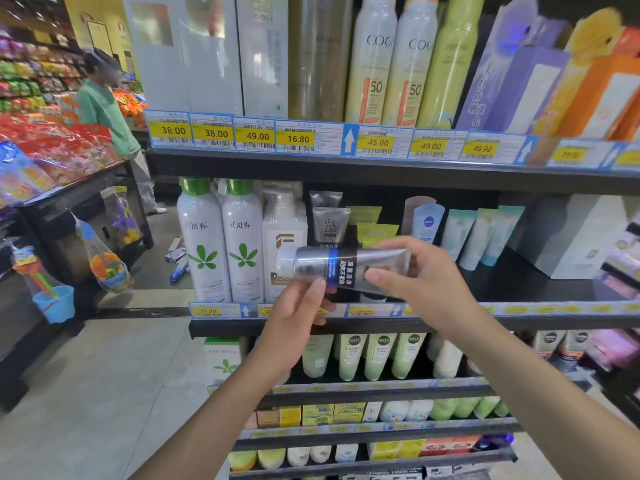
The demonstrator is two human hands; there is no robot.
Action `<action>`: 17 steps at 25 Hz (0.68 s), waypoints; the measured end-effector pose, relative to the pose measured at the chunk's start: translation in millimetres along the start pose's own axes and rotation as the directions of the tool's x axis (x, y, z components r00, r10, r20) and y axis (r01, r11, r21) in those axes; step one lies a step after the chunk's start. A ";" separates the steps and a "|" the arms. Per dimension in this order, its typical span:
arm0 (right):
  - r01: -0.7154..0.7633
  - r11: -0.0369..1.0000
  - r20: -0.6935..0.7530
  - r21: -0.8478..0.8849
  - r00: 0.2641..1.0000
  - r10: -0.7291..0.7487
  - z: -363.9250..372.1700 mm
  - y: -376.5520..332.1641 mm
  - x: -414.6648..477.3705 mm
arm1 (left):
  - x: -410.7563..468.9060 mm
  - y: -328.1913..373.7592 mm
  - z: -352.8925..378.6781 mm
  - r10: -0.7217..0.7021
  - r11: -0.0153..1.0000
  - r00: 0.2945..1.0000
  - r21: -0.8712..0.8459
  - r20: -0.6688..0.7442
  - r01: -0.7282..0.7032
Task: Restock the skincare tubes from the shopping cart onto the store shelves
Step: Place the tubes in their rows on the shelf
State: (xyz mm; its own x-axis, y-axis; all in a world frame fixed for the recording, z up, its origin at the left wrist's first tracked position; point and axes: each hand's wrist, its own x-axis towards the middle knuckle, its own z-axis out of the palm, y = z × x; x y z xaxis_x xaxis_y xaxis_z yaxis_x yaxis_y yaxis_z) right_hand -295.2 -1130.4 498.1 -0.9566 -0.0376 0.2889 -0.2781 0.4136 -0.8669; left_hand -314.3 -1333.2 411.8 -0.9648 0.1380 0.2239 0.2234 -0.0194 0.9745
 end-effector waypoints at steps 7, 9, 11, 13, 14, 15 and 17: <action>0.308 0.912 0.030 -0.271 0.950 -0.312 -21.2 -36.8 29.0 | -8.8 -58.0 -54.6 0.351 0.168 0.931 0.971 0.102 -0.170; 0.344 0.865 0.099 -0.365 0.938 -0.331 -16.4 -41.1 42.6 | -11.2 -68.7 -56.9 0.323 0.056 0.938 0.986 0.129 -0.155; 0.376 0.806 0.200 -0.457 0.926 -0.319 -7.6 -37.0 60.2 | -11.8 -73.8 -57.5 0.337 0.012 0.930 0.987 0.145 -0.158; 0.406 0.728 0.277 -0.552 0.913 -0.299 3.0 -27.2 76.3 | -11.3 -75.5 -58.1 0.342 -0.002 0.928 0.988 0.146 -0.155; 0.413 0.696 0.299 -0.588 0.910 -0.287 8.3 -22.2 83.4 | -11.0 -75.8 -58.4 0.339 -0.005 0.930 0.989 0.144 -0.151; 0.412 0.675 0.313 -0.612 0.910 -0.272 12.9 -18.3 90.0 | -10.8 -76.5 -58.9 0.336 -0.007 0.931 0.989 0.142 -0.148; 0.404 0.657 0.341 -0.637 0.911 -0.231 20.1 -15.6 100.3 | -10.7 -78.7 -59.2 0.342 -0.009 0.929 0.989 0.140 -0.145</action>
State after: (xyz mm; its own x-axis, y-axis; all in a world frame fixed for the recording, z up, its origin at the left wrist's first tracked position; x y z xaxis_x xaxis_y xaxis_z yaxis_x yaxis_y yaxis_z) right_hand -388.5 -1158.9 532.5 -0.8372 -0.4398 0.3250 -0.5141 0.8356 -0.1937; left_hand -329.8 -1391.8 333.4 -0.8006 0.2597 0.5400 0.2755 0.9598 -0.0532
